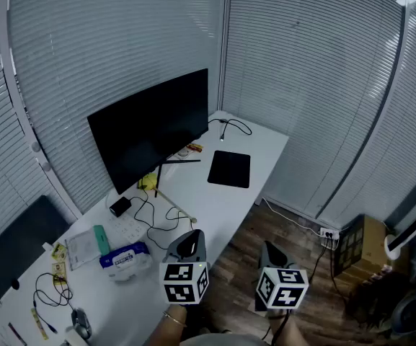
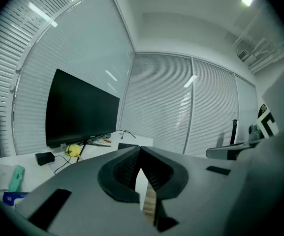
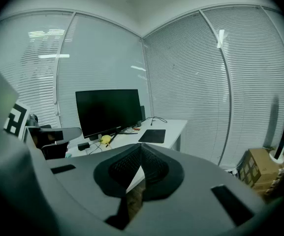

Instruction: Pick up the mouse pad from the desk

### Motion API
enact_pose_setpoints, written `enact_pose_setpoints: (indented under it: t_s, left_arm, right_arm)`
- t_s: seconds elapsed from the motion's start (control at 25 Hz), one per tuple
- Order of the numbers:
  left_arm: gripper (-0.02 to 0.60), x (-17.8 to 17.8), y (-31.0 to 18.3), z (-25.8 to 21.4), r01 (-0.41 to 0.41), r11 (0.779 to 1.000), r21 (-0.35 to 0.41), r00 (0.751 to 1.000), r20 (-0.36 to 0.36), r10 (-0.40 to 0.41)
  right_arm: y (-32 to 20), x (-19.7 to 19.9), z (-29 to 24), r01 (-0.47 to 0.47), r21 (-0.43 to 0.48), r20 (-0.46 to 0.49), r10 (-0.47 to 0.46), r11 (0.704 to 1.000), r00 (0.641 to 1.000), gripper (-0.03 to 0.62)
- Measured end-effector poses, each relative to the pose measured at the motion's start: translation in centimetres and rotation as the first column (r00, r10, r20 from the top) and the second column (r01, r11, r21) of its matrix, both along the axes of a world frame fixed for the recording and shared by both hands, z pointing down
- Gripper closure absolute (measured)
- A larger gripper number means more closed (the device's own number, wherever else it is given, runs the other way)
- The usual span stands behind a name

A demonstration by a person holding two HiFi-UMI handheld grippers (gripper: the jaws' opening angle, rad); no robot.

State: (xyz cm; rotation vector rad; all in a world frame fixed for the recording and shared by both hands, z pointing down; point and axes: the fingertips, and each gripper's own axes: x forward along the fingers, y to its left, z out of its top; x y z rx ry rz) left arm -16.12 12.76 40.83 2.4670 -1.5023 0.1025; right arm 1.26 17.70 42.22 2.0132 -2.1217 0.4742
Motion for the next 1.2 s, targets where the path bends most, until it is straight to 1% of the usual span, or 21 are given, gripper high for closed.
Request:
enact_pose_setpoints:
  t_s: [0.32, 0.44, 0.6, 0.8, 1.0, 1.2]
  left_arm:
    - [0.565, -0.3, -0.6, -0.1, -0.008, 1.000, 0.002, 1.000, -0.015, 0.008]
    - [0.565, -0.2, -0.6, -0.1, -0.015, 1.000, 0.003, 1.000, -0.015, 0.015]
    - [0.565, 0.3, -0.6, 0.3, -0.032, 0.999, -0.004, 0.999, -0.006, 0.032]
    - [0.565, 1.1, -1.0, 1.2, -0.049, 0.999, -0.021, 0.999, 0.015, 0.049]
    - [0.565, 1.6, -2.5, 1.9, -0.028, 0.999, -0.039, 0.999, 0.018, 0.029]
    - [0.565, 3.0, -4.6, 2.2, -0.005, 0.999, -0.047, 1.000, 0.021, 0.006]
  right_arm:
    - [-0.2, -0.2, 0.2, -0.012, -0.007, -0.005, 0.012, 1.000, 1.000, 0.562]
    - [-0.2, -0.4, 0.4, -0.011, -0.015, 0.008, 0.011, 1.000, 1.000, 0.562]
    - [-0.4, 0.1, 0.8, -0.031, -0.018, 0.021, 0.031, 0.999, 0.999, 0.562]
    - [-1.1, 1.0, 1.8, -0.043, -0.048, 0.043, 0.045, 0.998, 0.998, 0.560]
    - [-2.9, 1.8, 2.4, -0.024, -0.063, 0.047, 0.027, 0.998, 0.999, 0.561]
    - [-5.5, 3.8, 2.0, 0.002, -0.060, 0.052, 0.001, 0.998, 0.999, 0.560]
